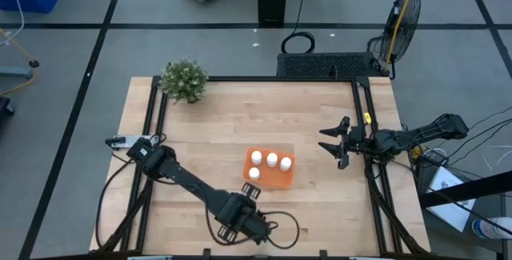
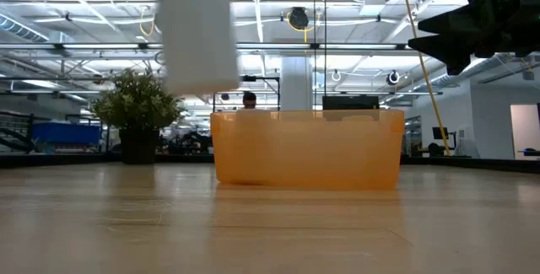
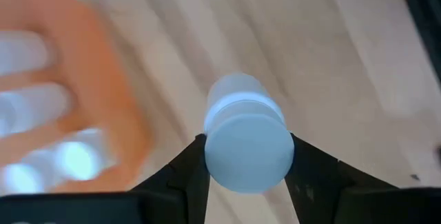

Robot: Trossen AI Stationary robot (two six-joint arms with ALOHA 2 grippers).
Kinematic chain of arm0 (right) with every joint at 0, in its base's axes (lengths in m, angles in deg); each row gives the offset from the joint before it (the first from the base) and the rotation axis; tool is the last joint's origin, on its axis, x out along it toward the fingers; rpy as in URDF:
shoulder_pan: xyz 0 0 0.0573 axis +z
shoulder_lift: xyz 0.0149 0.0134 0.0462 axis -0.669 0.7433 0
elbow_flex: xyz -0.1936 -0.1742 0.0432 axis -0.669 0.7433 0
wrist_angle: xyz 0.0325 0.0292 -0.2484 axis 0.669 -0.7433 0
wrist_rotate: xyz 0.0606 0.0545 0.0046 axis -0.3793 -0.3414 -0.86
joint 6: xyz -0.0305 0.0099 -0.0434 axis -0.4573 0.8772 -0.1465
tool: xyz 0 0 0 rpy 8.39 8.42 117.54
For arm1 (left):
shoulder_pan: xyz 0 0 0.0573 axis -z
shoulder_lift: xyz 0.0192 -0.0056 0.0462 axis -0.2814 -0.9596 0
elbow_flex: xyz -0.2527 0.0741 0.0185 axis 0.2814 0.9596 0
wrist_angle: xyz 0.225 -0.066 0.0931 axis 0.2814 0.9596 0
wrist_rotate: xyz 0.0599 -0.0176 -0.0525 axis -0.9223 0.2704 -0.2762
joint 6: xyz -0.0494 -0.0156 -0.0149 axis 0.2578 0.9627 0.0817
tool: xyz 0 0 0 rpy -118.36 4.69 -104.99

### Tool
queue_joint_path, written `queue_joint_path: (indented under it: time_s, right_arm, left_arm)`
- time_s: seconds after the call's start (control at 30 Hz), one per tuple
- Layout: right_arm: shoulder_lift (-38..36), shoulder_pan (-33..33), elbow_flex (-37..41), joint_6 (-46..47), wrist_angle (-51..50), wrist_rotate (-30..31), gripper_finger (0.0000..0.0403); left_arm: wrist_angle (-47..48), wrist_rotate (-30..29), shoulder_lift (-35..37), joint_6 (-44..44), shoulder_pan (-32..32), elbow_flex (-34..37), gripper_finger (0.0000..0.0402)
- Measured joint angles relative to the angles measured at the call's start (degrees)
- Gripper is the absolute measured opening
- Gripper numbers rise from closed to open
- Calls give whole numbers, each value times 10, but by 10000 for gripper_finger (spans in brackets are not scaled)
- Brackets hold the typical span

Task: Pick and place pill bottles into a basket
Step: Put the pill bottle into the bin

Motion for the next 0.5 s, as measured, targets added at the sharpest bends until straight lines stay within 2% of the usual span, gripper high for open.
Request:
queue_joint_path:
  time_s: [0.2,0.5]
  right_arm:
    - [0,0,2,-14,25,0,212]
    - [0,0,2,-17,22,0,212]
  left_arm:
    - [-26,-62,41,-43,-47,-1,159]
    - [-40,-51,55,-85,-137,-1,159]
